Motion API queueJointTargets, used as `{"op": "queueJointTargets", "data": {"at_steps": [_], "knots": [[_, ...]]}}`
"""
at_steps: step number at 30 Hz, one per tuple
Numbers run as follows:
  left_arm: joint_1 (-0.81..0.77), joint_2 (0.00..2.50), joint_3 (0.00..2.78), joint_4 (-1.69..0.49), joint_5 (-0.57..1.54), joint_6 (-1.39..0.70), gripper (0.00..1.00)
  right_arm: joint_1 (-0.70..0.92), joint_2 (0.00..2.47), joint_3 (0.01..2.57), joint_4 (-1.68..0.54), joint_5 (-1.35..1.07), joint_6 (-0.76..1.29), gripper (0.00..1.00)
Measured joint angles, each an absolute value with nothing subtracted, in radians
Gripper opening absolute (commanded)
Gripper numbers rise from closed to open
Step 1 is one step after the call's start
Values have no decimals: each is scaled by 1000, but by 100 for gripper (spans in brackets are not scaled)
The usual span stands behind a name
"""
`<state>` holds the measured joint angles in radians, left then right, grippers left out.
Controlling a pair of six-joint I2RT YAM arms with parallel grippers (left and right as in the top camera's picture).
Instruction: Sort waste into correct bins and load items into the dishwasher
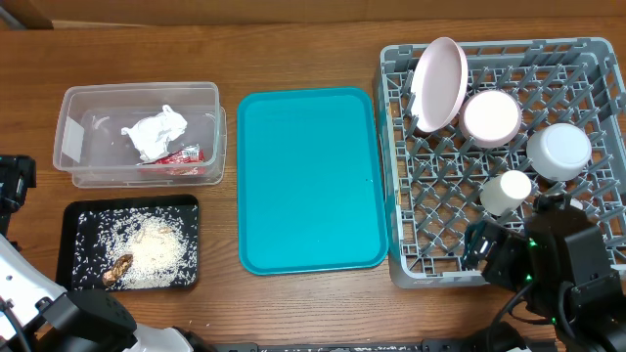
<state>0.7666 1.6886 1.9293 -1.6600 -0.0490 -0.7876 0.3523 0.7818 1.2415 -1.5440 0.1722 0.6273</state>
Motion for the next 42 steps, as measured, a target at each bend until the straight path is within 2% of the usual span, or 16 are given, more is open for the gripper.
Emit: {"op": "queueJointTargets", "data": {"at_steps": [5,11,20,30,42], "knots": [[767,1689,1929,-1660,-49,-788,100,352,782,1242,-1563,172,627,100],[767,1689,1929,-1660,-49,-788,100,337,773,1235,-1463,176,583,100],[767,1689,1929,-1660,-49,-788,100,169,603,1128,-1296,149,488,100],[767,1689,1929,-1660,-49,-787,100,41,373,814,-915,71,378,100],[767,1689,1929,-1660,-49,-788,100,26,203,421,-505,29,353,100]]}}
